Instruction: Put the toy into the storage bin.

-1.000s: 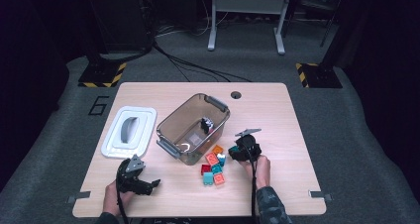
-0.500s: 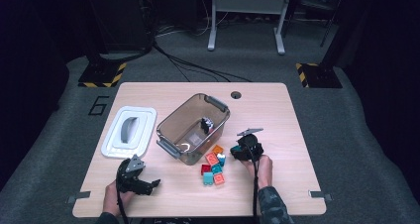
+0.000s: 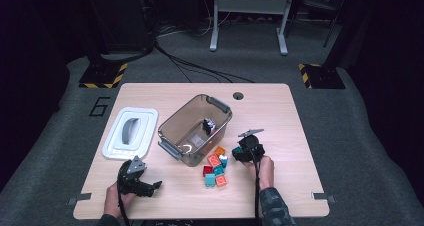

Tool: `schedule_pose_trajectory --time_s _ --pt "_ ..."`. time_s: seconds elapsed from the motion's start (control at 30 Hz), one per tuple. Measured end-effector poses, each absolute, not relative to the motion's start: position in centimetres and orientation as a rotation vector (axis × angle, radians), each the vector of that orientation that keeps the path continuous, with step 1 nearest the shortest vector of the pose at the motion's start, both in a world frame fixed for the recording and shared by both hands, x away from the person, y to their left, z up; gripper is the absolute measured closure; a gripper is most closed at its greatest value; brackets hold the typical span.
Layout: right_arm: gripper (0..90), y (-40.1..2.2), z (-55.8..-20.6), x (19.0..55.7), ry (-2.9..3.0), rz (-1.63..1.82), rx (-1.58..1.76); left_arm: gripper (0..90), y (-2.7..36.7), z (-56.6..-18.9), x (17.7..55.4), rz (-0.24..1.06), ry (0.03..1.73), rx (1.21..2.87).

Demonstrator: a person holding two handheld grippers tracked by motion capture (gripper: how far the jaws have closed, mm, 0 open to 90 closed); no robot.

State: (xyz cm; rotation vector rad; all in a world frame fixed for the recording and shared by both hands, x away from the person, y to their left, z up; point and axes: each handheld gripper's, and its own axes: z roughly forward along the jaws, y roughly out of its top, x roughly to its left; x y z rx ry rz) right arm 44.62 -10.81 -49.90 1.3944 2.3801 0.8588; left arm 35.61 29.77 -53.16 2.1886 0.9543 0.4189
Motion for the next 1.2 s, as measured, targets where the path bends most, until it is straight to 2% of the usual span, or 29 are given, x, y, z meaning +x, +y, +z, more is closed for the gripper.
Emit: schedule_pose_trajectory --time_s 0.47,1.2 --pt "59.0 -11.3 -49.1 44.9 2.377 0.880 1.414 0.4 29.8 -53.2 35.6 0.419 0.954 2.189" --pt "58.9 -12.1 -43.1 45.5 2.269 1.014 1.371 0.4 29.8 -53.1 35.6 0.420 0.957 2.190"
